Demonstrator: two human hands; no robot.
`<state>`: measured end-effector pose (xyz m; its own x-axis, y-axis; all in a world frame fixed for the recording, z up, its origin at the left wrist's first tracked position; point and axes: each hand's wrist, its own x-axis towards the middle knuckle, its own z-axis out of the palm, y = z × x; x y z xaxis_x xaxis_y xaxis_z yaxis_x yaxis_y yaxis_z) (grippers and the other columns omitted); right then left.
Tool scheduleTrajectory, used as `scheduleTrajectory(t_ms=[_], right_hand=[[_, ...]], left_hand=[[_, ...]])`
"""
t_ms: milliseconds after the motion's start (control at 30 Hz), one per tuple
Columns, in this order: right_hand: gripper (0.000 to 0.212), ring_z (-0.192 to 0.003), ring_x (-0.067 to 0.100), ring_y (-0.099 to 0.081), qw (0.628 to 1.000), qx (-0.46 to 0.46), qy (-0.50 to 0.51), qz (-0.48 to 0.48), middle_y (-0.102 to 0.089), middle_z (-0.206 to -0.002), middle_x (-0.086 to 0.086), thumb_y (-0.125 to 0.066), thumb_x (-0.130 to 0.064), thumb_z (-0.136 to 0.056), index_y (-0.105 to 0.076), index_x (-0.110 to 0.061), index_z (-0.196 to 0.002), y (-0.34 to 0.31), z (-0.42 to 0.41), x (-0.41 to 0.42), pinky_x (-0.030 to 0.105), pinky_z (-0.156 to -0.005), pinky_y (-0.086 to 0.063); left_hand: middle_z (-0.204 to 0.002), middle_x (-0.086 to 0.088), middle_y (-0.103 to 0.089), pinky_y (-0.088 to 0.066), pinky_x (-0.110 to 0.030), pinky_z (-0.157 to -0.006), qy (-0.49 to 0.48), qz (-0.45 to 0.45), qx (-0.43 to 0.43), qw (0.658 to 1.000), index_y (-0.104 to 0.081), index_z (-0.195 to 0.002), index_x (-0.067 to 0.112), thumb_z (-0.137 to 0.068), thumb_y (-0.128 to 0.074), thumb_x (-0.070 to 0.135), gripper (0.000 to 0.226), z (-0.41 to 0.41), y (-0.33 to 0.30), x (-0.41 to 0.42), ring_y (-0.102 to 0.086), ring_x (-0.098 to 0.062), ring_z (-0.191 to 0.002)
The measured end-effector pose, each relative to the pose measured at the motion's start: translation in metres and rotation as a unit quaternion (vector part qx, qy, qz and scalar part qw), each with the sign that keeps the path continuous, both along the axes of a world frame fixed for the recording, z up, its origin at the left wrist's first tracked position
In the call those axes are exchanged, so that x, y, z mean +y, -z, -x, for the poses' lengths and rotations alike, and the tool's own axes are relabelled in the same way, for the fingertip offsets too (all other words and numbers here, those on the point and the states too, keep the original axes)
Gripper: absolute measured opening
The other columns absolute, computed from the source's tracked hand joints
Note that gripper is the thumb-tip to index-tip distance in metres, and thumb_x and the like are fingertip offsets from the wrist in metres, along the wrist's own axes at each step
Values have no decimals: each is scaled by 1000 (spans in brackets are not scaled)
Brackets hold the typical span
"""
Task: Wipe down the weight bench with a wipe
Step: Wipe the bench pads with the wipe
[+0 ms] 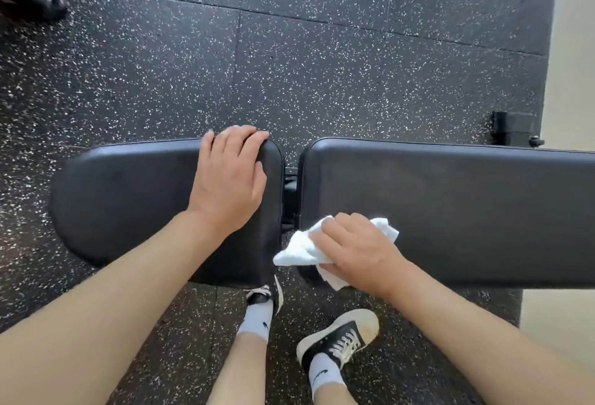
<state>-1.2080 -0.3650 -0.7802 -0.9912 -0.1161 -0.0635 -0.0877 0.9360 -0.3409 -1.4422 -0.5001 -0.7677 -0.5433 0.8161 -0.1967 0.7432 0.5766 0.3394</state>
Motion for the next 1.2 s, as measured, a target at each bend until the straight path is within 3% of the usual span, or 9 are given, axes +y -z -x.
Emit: scheduleTrajectory(t_ms=[100,200,267,433,633,800,1000,1133,1200], right_hand=[[19,-69,33,-52,991,25,130,-36,-57,-83,14,-73,-19,-83,-68,-3,-93,-1,7,49,44,-56,-45],[23,-72,38,-54,944,52,322,-44,-54,-84,20,-63,-22,-90,-62,1,-92,-4,16,89,46,-59,-47],[21,-73,36,-51,922,64,378,-49,-53,-84,18,-63,-20,-92,-61,1,-94,-3,15,92,46,-61,-45],[22,-69,34,-50,936,62,347,-26,-55,-84,15,-72,-16,-85,-64,-2,-100,0,-35,59,45,-58,-45],[25,-70,29,-47,938,57,339,-36,-52,-87,10,-59,-26,-91,-62,-6,-106,5,-146,68,43,-57,-45],[25,-72,34,-50,877,56,468,-94,-52,-87,15,-57,-25,-92,-60,-2,-103,9,-232,128,45,-57,-47],[27,-90,38,-52,735,29,670,-103,-55,-105,18,-54,-29,-98,-52,-5,-108,8,-326,212,40,-67,-36],[27,-91,36,-52,711,47,697,-79,-55,-105,17,-54,-29,-98,-54,-4,-108,12,-349,217,41,-67,-42],[26,-90,32,-52,675,79,733,-36,-54,-103,13,-54,-30,-96,-53,-6,-106,16,-354,203,42,-67,-45]], left_hand=[[-151,-12,-49,-26,-58,-122,0,-12,-9,1000,-52,-145,8,-98,-52,15,48,-7,-7,-5,-40,-36,-146],[-153,-13,-51,-28,-60,-120,33,-17,-20,999,-55,-144,8,-97,-52,15,48,-23,-17,-1,-40,-38,-148],[-154,-11,-50,-28,-60,-121,51,-20,-41,998,-55,-145,9,-97,-53,14,48,-37,-22,8,-39,-36,-149],[-156,-12,-48,-33,-57,-119,133,-38,-62,988,-55,-146,8,-98,-56,11,49,-79,-31,49,-39,-36,-148],[-159,-8,-44,-28,-56,-122,232,-26,-43,971,-53,-149,13,-99,-55,13,50,-138,-34,119,-32,-32,-153],[-161,-6,-42,-27,-56,-122,315,-20,-28,949,-52,-150,16,-100,-52,16,50,-198,-27,183,-30,-32,-153],[-160,-7,-42,-27,-59,-121,408,-31,-7,912,-51,-150,16,-101,-51,19,49,-286,-16,262,-31,-34,-153],[-165,-5,-35,-20,-61,-125,453,-28,14,891,-43,-156,22,-102,-48,26,55,-330,-2,293,-25,-33,-155],[-168,-4,-31,-15,-60,-126,453,-36,38,890,-40,-159,24,-102,-47,31,58,-340,9,292,-22,-32,-158]])
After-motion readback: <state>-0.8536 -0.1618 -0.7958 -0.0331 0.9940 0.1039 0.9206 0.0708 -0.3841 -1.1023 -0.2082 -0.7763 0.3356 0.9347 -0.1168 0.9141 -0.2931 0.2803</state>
